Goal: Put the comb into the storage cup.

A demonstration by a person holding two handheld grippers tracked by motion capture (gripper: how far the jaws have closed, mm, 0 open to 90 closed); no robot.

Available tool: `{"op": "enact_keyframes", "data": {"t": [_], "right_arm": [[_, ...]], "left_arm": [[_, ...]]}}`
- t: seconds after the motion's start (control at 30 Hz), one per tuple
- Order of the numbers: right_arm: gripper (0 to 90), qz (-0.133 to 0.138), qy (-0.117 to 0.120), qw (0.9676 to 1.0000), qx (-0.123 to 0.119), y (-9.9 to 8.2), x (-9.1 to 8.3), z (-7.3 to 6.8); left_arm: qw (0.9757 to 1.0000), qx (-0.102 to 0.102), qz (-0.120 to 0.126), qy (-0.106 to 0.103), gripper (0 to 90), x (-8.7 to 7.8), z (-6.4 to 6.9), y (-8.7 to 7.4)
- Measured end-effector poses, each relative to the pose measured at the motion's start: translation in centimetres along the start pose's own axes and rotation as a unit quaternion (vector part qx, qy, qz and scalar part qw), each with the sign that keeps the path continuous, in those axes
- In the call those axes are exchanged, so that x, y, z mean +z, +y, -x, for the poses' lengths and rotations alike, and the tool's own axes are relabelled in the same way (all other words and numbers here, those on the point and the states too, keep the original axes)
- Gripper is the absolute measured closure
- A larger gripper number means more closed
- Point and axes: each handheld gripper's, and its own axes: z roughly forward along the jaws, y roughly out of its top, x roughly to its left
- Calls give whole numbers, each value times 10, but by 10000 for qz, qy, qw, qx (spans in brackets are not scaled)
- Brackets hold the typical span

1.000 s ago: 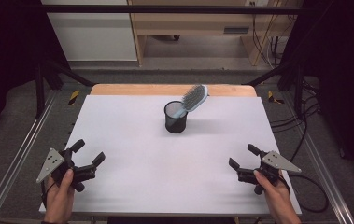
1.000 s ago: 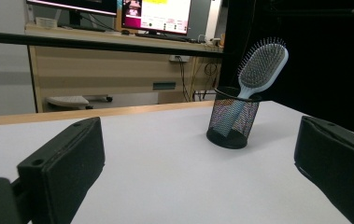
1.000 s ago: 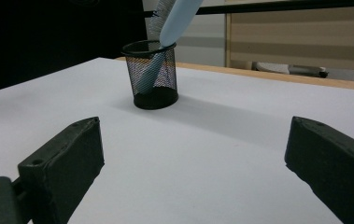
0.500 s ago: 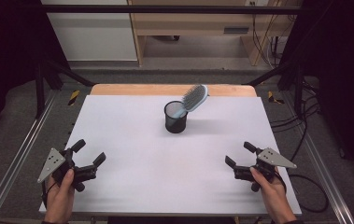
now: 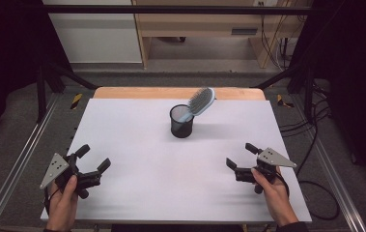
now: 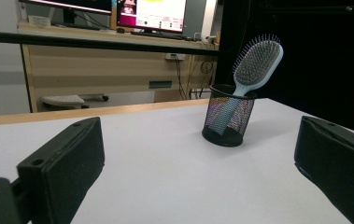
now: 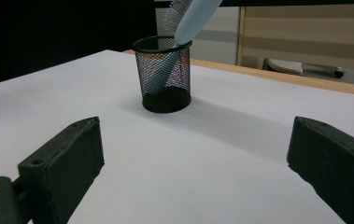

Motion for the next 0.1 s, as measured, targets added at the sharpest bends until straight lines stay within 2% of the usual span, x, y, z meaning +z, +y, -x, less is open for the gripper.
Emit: {"op": "enact_keyframes", "data": {"t": [0.1], "right_arm": [[35,9,7,10000,-59,-1,-3,-2]], "left_arm": [[10000,-10,36,35,17,-1,-1,0]]}}
